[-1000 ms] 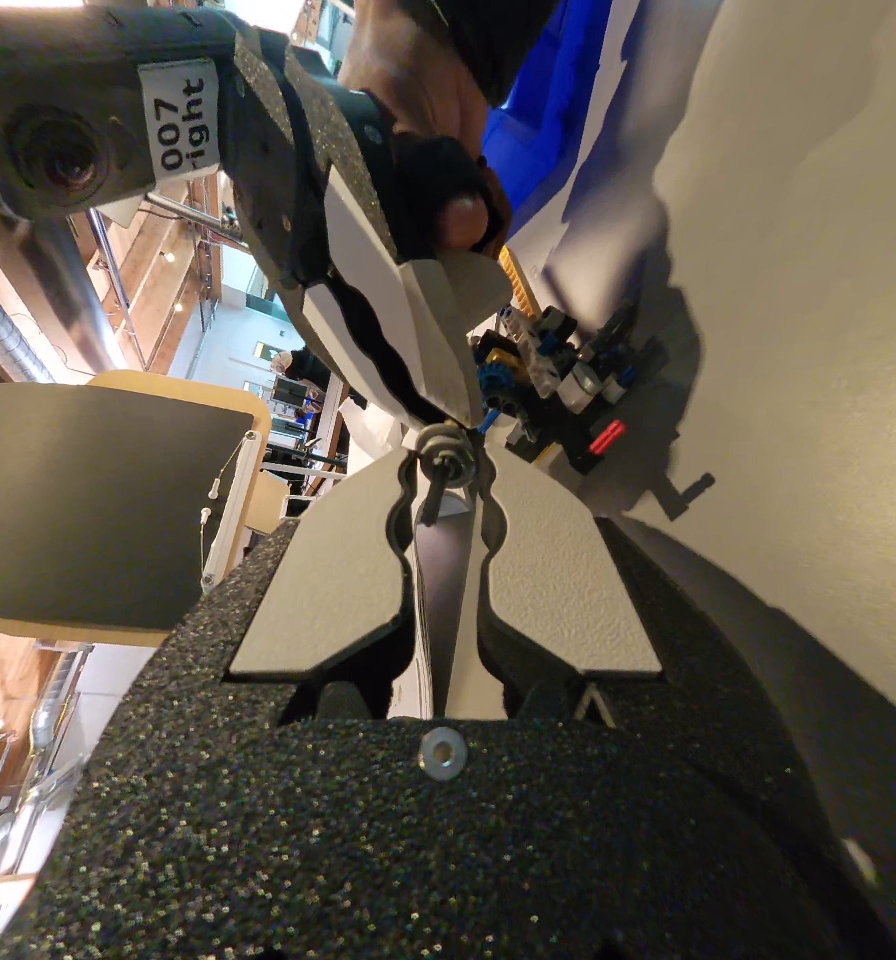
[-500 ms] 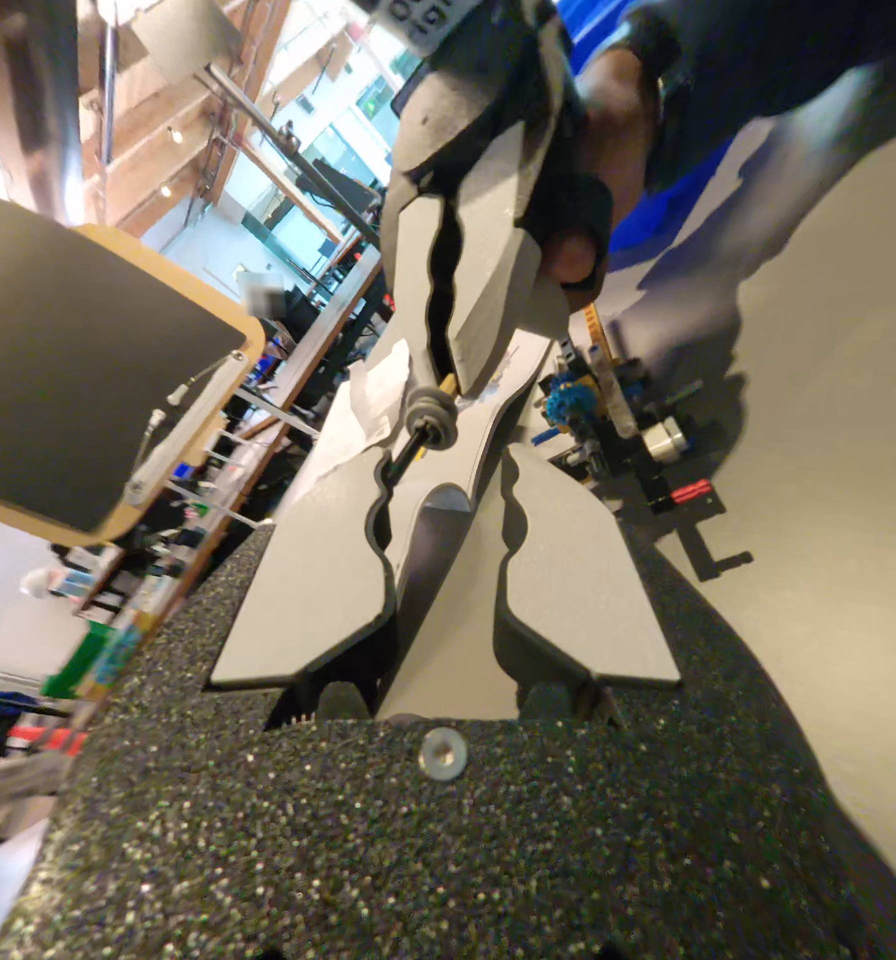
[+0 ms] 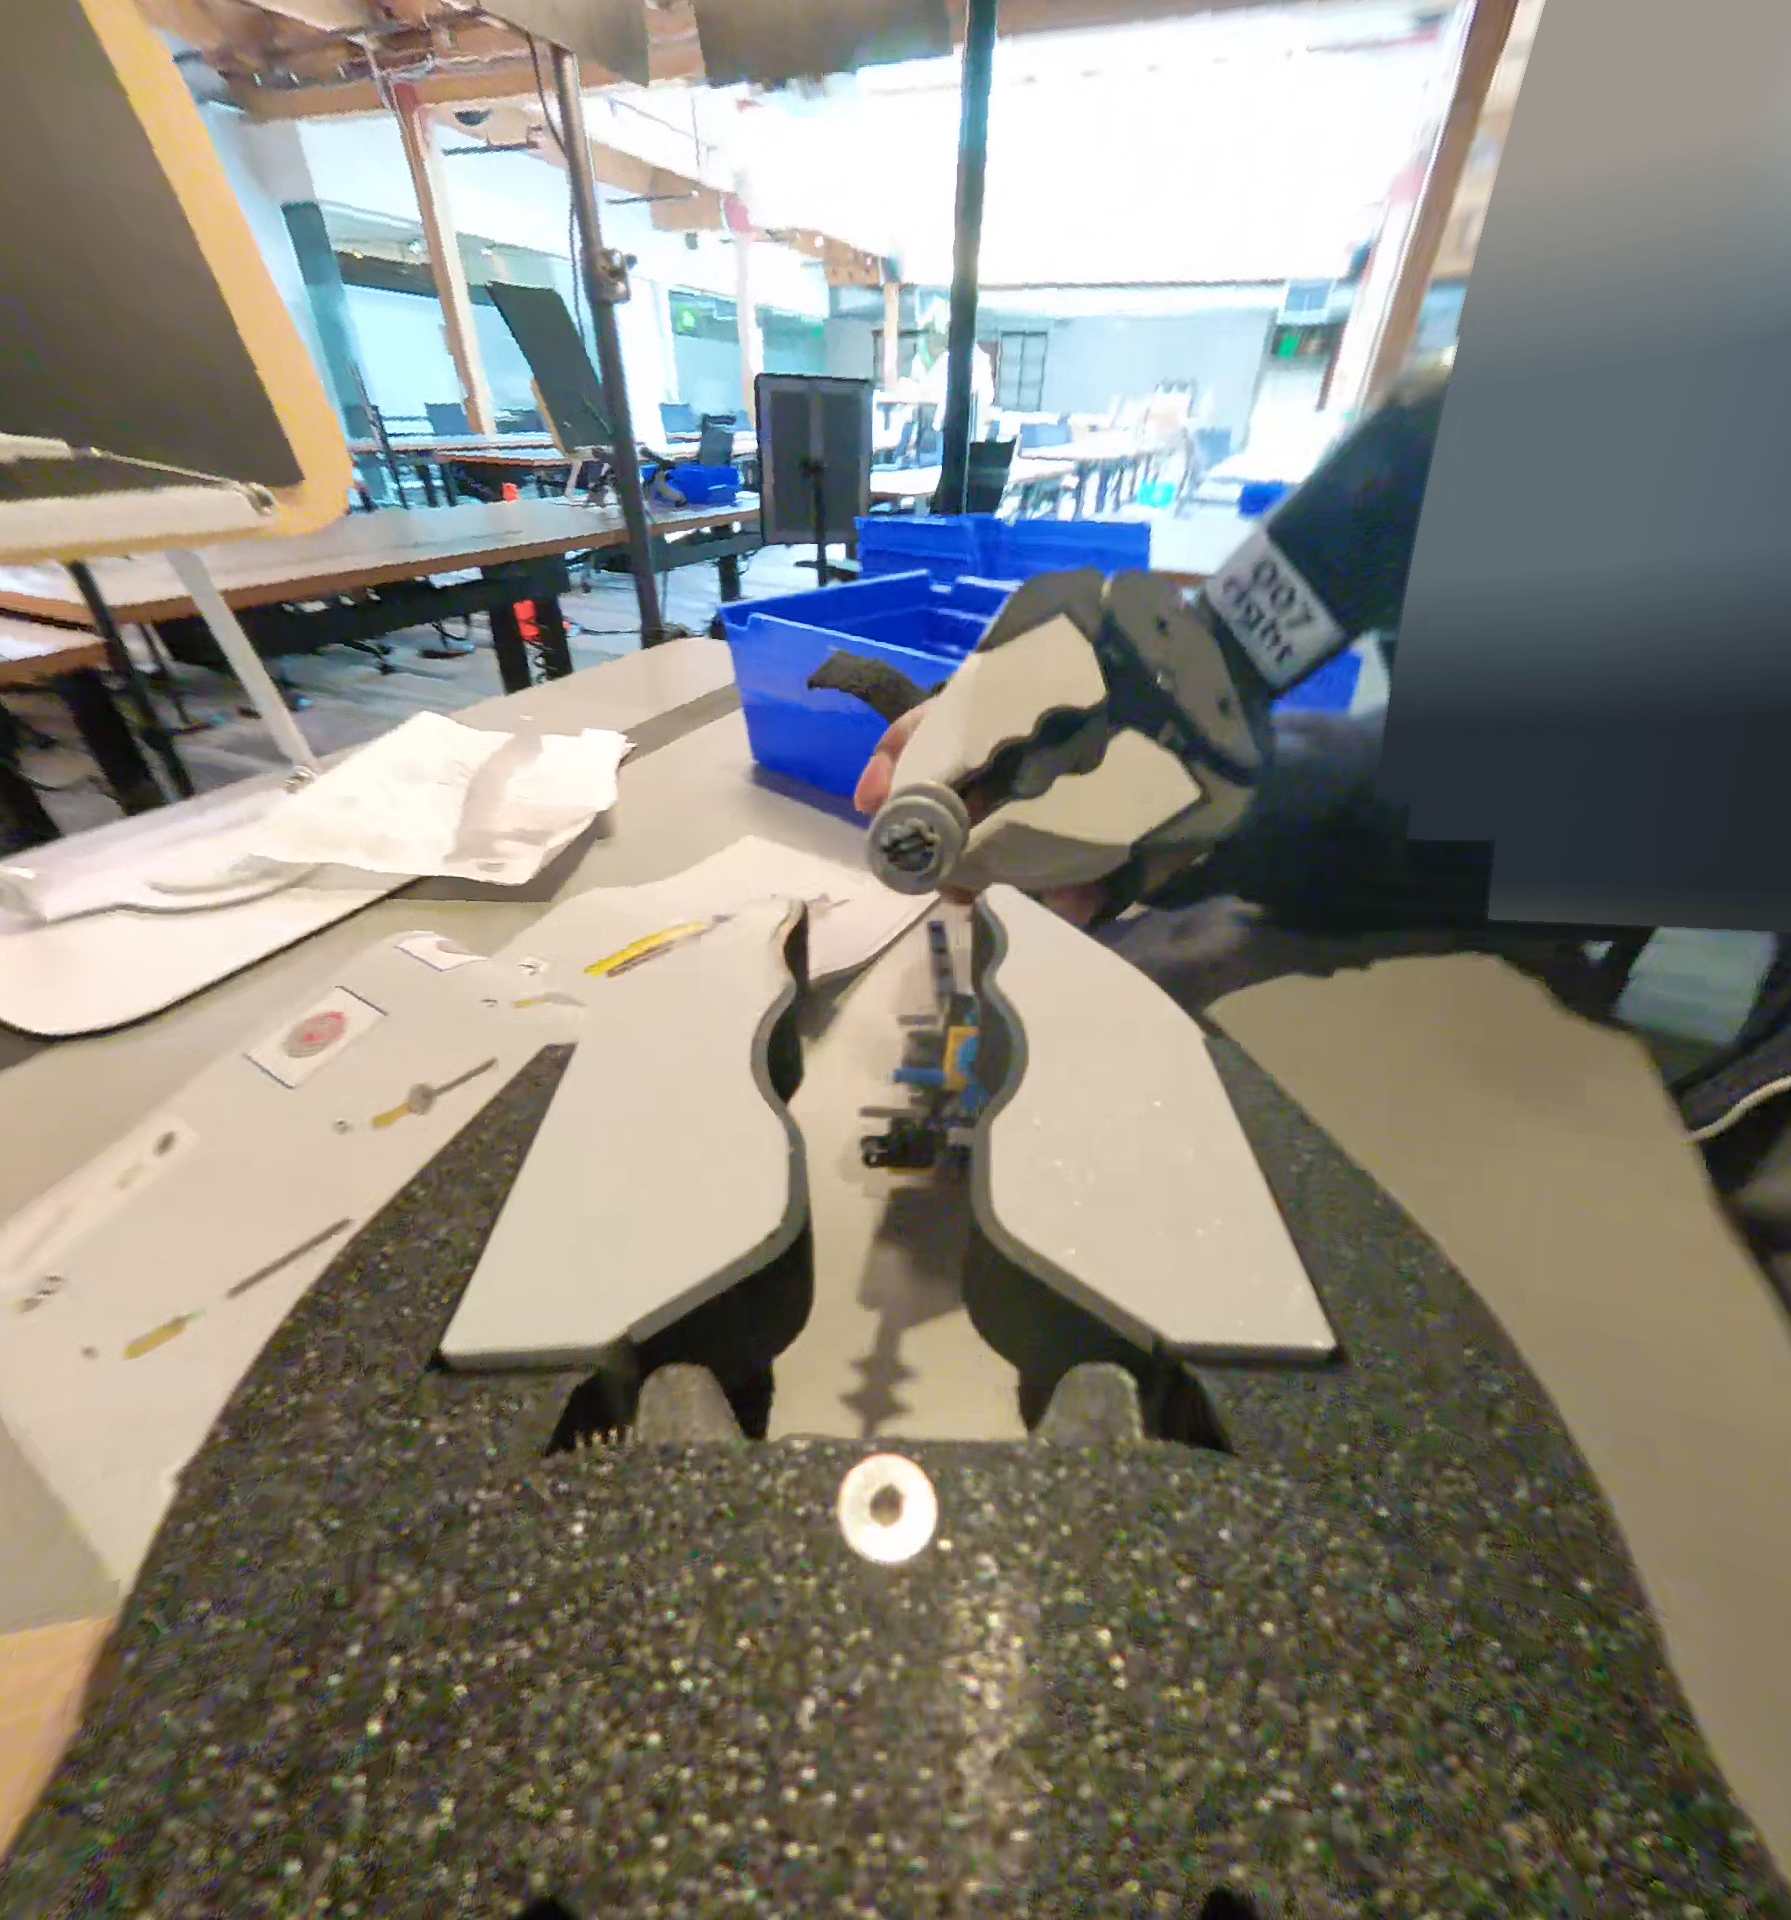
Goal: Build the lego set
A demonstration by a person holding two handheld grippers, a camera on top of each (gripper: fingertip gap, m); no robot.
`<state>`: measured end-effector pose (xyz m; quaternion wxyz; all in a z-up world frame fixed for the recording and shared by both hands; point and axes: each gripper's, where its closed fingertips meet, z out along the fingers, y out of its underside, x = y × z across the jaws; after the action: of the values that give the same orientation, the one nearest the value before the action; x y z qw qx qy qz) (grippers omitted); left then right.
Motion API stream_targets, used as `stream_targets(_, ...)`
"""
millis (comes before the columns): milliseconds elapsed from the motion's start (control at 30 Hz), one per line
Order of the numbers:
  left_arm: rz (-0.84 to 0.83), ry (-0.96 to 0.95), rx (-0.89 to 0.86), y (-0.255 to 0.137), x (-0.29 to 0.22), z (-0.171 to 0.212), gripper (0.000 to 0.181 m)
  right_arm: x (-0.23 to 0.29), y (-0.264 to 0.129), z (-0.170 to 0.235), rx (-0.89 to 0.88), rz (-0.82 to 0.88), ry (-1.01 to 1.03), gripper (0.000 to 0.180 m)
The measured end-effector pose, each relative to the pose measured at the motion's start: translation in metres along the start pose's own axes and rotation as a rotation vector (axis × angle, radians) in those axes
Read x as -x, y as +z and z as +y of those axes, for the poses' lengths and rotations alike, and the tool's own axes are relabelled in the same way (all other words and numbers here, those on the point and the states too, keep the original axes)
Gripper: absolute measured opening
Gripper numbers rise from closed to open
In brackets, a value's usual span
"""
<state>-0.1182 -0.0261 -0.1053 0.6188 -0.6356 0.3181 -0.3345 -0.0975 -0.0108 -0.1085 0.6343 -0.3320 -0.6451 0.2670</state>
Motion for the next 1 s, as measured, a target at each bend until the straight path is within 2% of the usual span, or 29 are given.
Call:
stream_targets(133,0.032,-0.09,-0.025,-0.002,-0.001,-0.005,0.022,0.0,-0.001,-0.003,-0.017,0.076,-0.148,0.007)
stream_targets(500,0.005,0.013,0.041,0.003,-0.009,0.001,0.018,0.004,-0.004,-0.008,-0.037,0.216,-0.459,0.007)
stream_targets(1000,-0.008,0.053,0.059,0.006,-0.015,0.005,0.008,0.011,-0.003,-0.008,-0.052,0.253,-0.578,0.006)
